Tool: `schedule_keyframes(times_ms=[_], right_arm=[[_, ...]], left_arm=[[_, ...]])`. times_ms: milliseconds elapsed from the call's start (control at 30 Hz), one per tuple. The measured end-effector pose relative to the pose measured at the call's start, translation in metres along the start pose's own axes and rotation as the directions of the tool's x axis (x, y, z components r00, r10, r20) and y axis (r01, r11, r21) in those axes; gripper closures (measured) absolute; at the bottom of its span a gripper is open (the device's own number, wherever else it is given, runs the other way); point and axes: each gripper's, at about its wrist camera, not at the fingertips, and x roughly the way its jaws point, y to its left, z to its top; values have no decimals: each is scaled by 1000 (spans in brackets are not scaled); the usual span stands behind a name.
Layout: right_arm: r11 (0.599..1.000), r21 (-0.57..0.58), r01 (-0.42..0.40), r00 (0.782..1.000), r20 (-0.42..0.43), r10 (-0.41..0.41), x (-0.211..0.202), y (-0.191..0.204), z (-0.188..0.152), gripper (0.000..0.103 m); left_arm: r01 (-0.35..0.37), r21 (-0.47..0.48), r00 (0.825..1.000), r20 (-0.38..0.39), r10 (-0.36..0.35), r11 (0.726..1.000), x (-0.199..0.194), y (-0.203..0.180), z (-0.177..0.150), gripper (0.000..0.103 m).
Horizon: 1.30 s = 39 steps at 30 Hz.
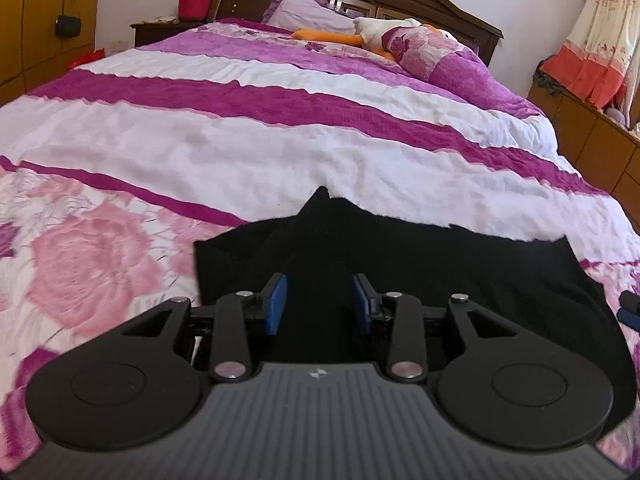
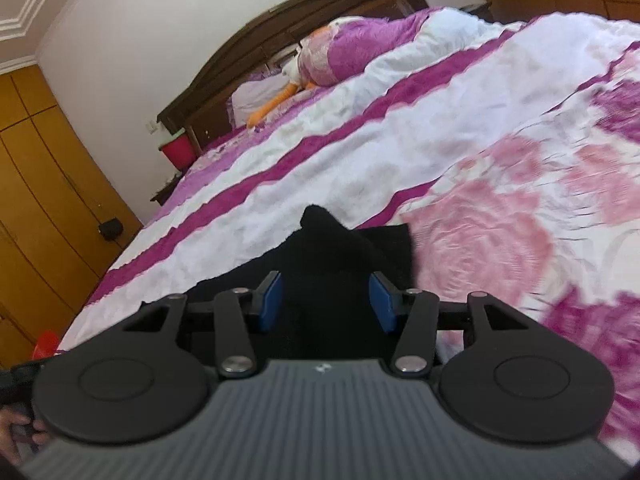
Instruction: Fold small clothes
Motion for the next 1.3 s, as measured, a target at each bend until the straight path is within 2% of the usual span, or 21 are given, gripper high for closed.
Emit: schedule_keyframes(times_ms=[100, 167, 467, 600, 767, 1000, 1100, 1300], right_arm=[[1000, 2, 8, 1000, 18, -8, -22, -7, 0, 51], [999, 6, 35, 999, 21, -35, -34, -12, -2, 45], [997, 60, 50, 999, 4, -50, -70, -27, -20, 45], [995, 96, 30, 1000, -10, -29, -74, -30, -29, 45], [990, 124, 68, 997, -57, -61, -72, -32, -47, 38], [995, 72, 71, 997, -40, -68, -65, -28, -63, 36], [995, 89, 50, 998, -35, -47, -59, -28, -62, 36], [986, 157, -53, 998, -24, 57, -44, -30, -62, 36]], left_arm=[[-2, 3, 1000, -21, 2, 1000, -21, -2, -8, 60], [-9, 2, 999, -44, 9, 1000, -32, -3, -15, 60], [-46, 6, 996, -80, 46, 999, -69, -8, -44, 58], [-60, 4, 994, -96, 60, 998, -71, -11, -51, 57], [-77, 5, 991, -105, 77, 997, -69, -14, -59, 56], [-94, 22, 989, -110, 96, 995, -63, -17, -61, 55], [-99, 24, 988, -115, 101, 995, -59, -16, -62, 54], [-115, 52, 987, -109, 120, 992, -56, -21, -65, 52]])
